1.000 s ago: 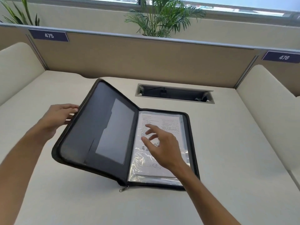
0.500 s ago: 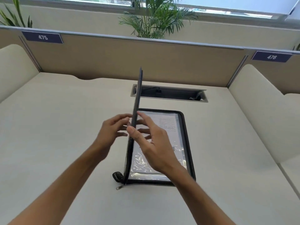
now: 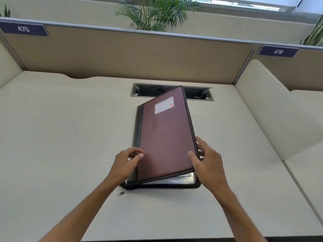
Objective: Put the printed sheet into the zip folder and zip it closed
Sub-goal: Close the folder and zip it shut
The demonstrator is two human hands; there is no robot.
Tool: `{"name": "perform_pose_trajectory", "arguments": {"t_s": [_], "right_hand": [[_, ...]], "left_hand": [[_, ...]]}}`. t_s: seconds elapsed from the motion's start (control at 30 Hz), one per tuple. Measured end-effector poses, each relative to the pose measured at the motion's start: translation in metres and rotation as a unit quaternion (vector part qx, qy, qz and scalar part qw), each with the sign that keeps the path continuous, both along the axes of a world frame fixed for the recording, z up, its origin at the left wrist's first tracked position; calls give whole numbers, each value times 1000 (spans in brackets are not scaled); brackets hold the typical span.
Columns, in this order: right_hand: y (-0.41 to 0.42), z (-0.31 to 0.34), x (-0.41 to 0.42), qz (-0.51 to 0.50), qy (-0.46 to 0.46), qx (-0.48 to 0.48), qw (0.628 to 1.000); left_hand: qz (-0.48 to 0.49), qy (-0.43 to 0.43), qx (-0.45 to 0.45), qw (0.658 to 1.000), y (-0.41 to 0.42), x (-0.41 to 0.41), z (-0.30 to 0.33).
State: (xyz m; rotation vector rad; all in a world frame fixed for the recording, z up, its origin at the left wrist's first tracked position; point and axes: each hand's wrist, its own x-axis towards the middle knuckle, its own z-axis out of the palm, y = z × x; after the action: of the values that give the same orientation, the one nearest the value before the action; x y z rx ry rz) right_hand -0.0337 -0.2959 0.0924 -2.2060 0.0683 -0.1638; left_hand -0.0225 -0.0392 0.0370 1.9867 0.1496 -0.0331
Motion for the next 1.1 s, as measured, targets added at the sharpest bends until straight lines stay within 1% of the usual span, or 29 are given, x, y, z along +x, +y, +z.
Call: {"name": "perform_pose_trajectory", "arguments": {"t_s": [0.13,0.27,0.37,0.5,0.6,0.67,0.73,0.8,0.9,0.97,1.1], "right_hand": [[-17,-29,-1,-17,20,-65,998],[-28,-53,-2,-26,61,-84,994],[-31,-66,-5,-45,84,-112,989],[-31,-79,-6,-82,84,-137,984],[-30,-87,-8,-92,83,-138,983],[-29,-90,-10,-103,75,-149,981],[-27,-92,-12,-104,45,-183,977],[-20,-91,-17,-84,-5,-213,974],[3,-91,-32,-19,-70,-198,978],[24,-91,-44,25,-80,-165,983],[67,-97,-63,78,-60,-129,987]], "left_hand": [[18,0,94,995,14,-13,-18],[22,1,145,989,25,-28,-26],[15,-1,146,989,32,-37,-32],[8,-5,133,991,38,-48,-38],[-27,1,140,990,43,-56,-41],[-52,4,149,988,47,-61,-42],[-71,-7,158,985,51,-64,-42],[-84,-16,166,982,55,-66,-39],[-98,-19,187,977,62,-69,-38],[-110,-19,191,975,66,-71,-38],[-120,-29,197,973,72,-74,-43]]}}
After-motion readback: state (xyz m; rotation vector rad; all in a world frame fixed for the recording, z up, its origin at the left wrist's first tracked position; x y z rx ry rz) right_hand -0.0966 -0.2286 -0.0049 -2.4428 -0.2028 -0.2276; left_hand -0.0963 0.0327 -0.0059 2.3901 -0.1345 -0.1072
